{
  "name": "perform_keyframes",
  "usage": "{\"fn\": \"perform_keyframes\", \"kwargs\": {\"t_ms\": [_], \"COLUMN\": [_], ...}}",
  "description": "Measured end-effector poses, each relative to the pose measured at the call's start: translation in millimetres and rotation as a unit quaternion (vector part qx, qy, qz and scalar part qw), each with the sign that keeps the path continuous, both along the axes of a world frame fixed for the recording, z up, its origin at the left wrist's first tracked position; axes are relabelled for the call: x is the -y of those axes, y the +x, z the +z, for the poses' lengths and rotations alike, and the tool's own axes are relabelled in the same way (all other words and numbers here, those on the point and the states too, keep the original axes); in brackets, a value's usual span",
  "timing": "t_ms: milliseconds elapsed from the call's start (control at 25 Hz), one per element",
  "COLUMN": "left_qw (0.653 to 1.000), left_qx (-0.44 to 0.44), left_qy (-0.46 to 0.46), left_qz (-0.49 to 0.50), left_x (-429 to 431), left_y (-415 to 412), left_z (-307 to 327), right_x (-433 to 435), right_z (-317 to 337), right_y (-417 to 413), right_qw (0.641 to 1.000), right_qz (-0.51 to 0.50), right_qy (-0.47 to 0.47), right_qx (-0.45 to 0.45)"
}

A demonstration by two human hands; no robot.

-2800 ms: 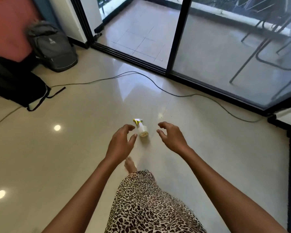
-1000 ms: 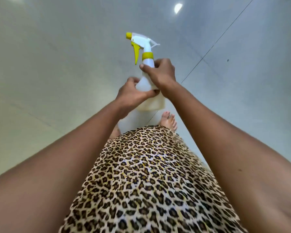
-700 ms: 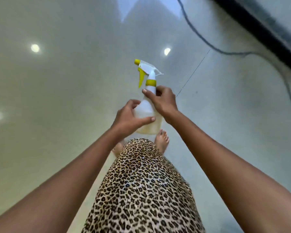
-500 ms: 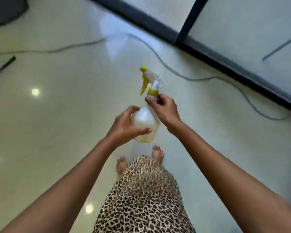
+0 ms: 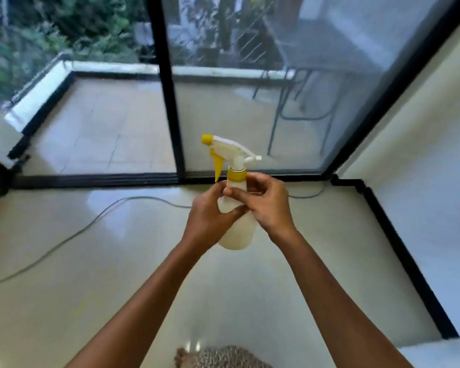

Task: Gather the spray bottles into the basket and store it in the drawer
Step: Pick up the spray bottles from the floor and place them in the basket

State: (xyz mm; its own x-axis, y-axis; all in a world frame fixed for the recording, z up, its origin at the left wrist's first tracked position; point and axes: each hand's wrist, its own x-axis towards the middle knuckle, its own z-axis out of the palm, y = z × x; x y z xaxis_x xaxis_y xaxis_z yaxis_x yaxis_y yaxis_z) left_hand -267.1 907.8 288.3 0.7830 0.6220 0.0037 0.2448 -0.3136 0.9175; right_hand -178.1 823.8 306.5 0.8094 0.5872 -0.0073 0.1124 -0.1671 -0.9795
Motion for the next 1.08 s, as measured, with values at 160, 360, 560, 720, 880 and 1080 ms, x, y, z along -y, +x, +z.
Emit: {"fn": "perform_keyframes", "kwargs": {"t_ms": [160, 360, 560, 720, 880, 1080], "left_qw": [0.996, 0.98, 0.934, 0.886, 0.838, 0.766], "left_qx": [0.038, 0.032, 0.045, 0.047, 0.044, 0.029], "left_qy": [0.013, 0.004, -0.01, 0.015, 0.016, 0.019], "left_qz": [-0.074, -0.199, -0.353, -0.461, -0.543, -0.642], "left_x": [110.3, 284.7, 452.2, 562.5, 654.4, 773.3], "left_y": [23.1, 9.6, -10.1, -23.3, -18.9, 1.1], "left_z": [32.0, 41.6, 51.0, 57.6, 58.3, 43.4], "right_x": [130.2, 325.5, 493.9, 602.6, 685.0, 786.8], "right_z": [45.9, 88.6, 105.8, 109.9, 106.6, 92.9], "right_y": [2.8, -37.7, -92.7, -131.8, -154.0, -158.3], "right_qw": [0.995, 0.973, 0.934, 0.891, 0.843, 0.773], "right_qz": [-0.09, -0.195, -0.305, -0.416, -0.506, -0.606], "right_qy": [0.037, -0.005, -0.092, -0.108, -0.125, -0.149], "right_qx": [0.037, 0.12, 0.16, 0.148, 0.134, 0.113]}}
